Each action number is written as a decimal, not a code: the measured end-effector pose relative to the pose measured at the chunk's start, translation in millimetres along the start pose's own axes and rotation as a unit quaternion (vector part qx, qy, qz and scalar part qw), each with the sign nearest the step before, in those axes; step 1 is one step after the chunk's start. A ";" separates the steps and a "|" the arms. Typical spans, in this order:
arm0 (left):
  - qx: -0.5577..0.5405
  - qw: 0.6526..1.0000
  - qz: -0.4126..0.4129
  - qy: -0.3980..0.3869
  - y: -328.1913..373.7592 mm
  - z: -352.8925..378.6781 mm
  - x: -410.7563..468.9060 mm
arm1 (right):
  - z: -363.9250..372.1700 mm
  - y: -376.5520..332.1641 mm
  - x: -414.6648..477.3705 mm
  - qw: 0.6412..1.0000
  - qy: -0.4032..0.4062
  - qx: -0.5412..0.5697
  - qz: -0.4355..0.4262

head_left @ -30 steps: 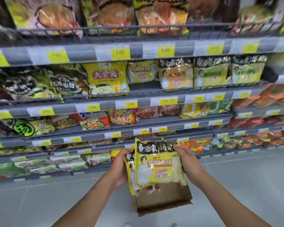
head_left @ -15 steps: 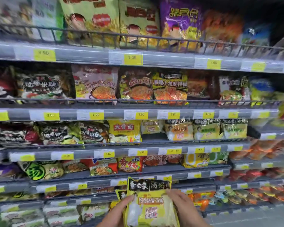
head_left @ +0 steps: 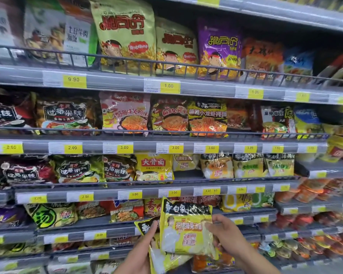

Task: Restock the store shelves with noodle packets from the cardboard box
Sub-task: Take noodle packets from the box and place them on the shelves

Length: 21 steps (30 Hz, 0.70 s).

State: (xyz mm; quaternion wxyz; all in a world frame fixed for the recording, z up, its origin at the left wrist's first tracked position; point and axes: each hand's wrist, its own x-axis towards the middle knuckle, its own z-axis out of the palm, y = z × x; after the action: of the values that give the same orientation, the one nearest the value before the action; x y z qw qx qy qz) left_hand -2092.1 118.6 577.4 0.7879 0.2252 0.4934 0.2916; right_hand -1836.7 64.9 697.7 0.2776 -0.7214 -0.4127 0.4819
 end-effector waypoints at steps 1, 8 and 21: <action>-0.008 1.000 0.009 -0.006 4.9 1.2 -3.2 | -3.2 -4.1 -0.4 1.000 0.011 0.003 -0.012; -0.040 0.999 0.006 0.036 10.4 -4.3 -1.9 | -22.1 -24.6 16.6 0.991 0.103 0.014 -0.079; -0.083 0.990 0.084 0.073 2.7 10.9 -35.9 | -40.9 -84.4 76.3 0.959 0.215 0.122 -0.139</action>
State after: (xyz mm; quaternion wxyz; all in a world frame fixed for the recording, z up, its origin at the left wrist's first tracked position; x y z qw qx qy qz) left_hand -2095.1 95.4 606.8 0.7383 0.1775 0.5032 0.4125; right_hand -1811.7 173.3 745.1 0.5099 -0.7040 -0.3776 0.3191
